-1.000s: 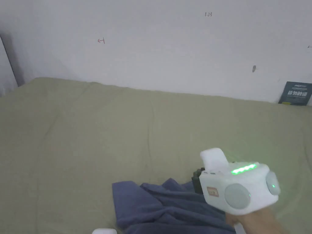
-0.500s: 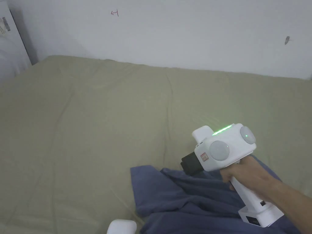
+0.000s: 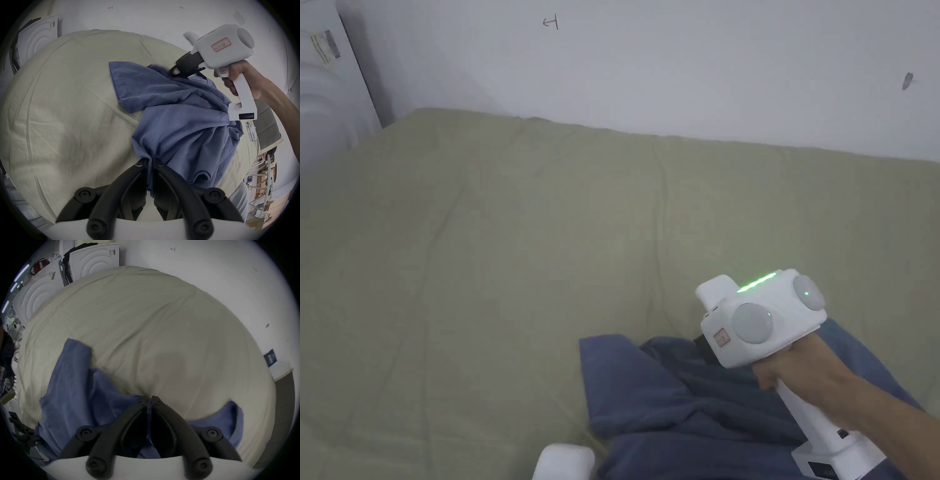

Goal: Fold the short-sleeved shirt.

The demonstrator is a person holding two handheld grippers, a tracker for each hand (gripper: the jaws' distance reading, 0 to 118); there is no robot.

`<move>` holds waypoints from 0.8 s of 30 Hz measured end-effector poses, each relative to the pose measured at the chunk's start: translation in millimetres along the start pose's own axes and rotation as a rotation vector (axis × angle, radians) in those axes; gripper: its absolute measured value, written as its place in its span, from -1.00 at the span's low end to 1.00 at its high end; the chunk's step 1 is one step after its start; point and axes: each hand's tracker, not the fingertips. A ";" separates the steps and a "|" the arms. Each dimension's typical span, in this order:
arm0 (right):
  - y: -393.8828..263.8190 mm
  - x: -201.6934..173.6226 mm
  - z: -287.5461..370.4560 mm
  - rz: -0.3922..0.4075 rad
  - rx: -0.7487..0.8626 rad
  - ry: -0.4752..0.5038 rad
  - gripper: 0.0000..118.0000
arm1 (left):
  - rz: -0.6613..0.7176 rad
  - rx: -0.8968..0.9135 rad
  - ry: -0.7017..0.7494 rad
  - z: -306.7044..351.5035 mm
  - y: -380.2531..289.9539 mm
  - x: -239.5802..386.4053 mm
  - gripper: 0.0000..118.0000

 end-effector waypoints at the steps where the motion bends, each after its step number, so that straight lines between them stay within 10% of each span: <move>1: -2.3 5.3 12.1 -0.007 0.026 -0.019 -0.96 | -0.011 0.000 0.005 1.1 0.3 1.3 -0.91; 24: -110.7 137.8 375.9 -0.322 0.437 -0.382 -0.96 | -0.069 0.312 0.172 141.5 90.4 21.6 -0.91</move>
